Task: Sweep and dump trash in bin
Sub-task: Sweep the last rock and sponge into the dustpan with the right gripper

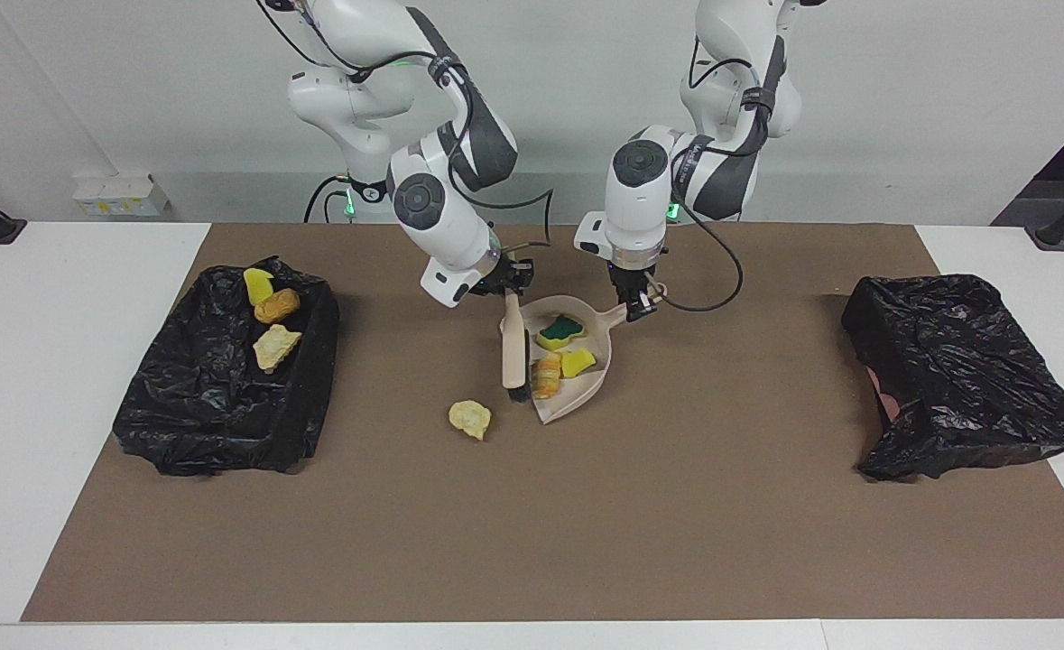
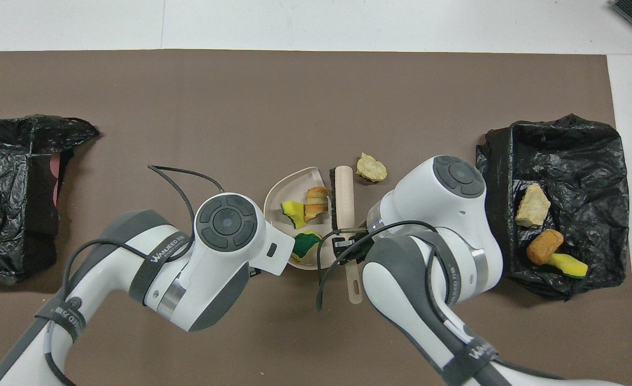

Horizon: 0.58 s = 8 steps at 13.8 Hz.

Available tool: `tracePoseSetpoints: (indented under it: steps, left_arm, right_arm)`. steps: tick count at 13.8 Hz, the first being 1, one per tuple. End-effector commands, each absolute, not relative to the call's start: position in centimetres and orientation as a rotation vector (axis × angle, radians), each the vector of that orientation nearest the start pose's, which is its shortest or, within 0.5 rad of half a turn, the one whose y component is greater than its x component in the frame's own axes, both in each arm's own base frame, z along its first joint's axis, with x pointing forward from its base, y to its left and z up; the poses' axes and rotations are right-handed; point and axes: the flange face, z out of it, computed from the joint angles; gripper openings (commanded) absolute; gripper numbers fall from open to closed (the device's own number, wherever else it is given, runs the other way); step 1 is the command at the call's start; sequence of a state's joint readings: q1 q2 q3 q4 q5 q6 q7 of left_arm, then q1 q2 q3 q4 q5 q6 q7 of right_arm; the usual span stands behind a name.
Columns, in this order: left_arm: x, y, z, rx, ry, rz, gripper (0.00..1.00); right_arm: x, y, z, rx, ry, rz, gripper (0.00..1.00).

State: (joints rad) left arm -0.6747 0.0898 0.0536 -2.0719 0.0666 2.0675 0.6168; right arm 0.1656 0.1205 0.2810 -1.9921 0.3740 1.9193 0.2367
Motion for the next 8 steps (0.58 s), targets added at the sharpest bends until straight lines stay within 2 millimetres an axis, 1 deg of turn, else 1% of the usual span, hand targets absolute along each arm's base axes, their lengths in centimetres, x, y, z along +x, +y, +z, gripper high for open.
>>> tracePoseSetpoints:
  steps: [1, 2, 3, 4, 5, 6, 7, 8]
  left_arm:
    - [44.8, -31.4, 38.2, -2.479, 1.818, 0.11, 0.0]
    - [44.8, -31.4, 38.2, -2.48, 1.816, 0.11, 0.0]
    - [44.9, -31.3, 38.2, -2.482, 1.814, 0.11, 0.0]
    - [44.9, -31.3, 38.2, -2.483, 1.812, 0.11, 0.0]
    - [44.9, -31.4, 38.2, -2.491, 1.801, 0.108, 0.0]
    - [45.0, -31.3, 38.3, -2.494, 1.796, 0.11, 0.0]
    - [45.0, -31.3, 38.3, -2.495, 1.795, 0.107, 0.0]
    - [45.0, -31.3, 38.2, -2.495, 1.795, 0.11, 0.0]
  right_arm:
    - [50.7, 21.7, 42.2, -3.078, -0.229, 0.317, 0.0]
    - [51.9, 19.7, 42.1, -3.169, -0.347, 0.292, 0.0]
    - [54.1, 17.5, 40.9, -3.198, -0.403, 0.309, 0.0]
    - [56.1, 16.8, 39.8, -3.222, -0.452, 0.316, 0.0]
    - [57.9, 16.5, 39.2, -3.299, -0.536, 0.293, 0.0]
    - [58.9, 16.5, 38.3, -3.354, -0.607, 0.304, 0.0]
    - [59.1, 17.2, 36.3, -3.359, -0.654, 0.352, 0.0]
    - [59.0, 18.2, 35.0, -3.342, -0.681, 0.37, 0.0]
